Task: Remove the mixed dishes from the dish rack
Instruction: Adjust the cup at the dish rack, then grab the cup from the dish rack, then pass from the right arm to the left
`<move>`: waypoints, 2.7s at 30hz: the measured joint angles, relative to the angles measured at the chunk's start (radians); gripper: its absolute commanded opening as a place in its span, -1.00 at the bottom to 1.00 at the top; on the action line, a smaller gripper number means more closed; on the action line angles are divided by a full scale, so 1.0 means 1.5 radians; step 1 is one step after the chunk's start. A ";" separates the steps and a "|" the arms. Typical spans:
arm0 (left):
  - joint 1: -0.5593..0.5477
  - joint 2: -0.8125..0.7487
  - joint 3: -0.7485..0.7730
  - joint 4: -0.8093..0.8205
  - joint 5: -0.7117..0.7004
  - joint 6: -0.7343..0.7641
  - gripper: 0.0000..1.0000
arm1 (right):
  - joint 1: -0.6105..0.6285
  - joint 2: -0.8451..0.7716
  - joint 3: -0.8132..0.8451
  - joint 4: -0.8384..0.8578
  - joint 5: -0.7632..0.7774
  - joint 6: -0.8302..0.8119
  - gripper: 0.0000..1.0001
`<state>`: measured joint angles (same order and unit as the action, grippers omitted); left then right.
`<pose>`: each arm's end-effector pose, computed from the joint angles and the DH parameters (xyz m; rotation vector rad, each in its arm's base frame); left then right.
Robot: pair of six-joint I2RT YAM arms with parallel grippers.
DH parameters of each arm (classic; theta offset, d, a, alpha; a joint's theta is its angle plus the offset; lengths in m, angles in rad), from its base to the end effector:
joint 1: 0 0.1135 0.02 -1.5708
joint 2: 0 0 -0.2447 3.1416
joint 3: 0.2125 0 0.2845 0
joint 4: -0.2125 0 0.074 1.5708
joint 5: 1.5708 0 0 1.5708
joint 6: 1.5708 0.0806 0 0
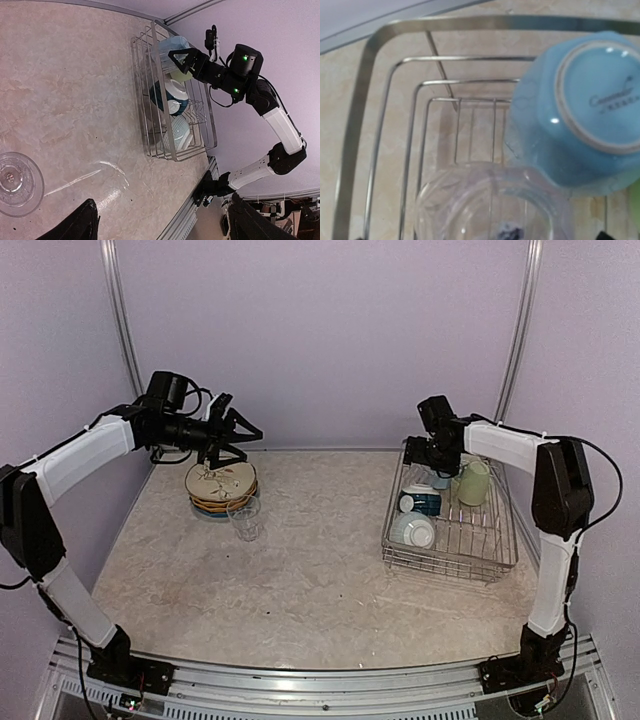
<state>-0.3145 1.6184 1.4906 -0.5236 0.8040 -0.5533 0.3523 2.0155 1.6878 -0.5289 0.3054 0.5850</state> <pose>0.3800 -0.1846 0.3032 0.2047 2.3182 -1.3525 0.4839 0.1521 0.1877 0.4108 2.3410 0.0741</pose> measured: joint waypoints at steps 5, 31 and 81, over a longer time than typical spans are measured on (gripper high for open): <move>0.000 0.008 0.000 -0.001 0.000 0.000 0.70 | -0.001 0.026 0.001 0.005 -0.006 0.008 0.87; 0.000 0.009 0.000 -0.001 0.000 0.000 0.70 | -0.013 0.043 -0.009 0.057 -0.011 0.022 -0.12; 0.063 0.062 -0.130 0.386 0.275 -0.325 0.62 | 0.180 -0.044 -0.190 0.724 -0.484 0.145 -1.00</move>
<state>-0.2207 1.7115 1.2957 0.0547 1.2160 -1.0412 0.6228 1.9495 1.4025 0.5564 -0.4213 0.8021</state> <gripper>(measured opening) 0.827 0.659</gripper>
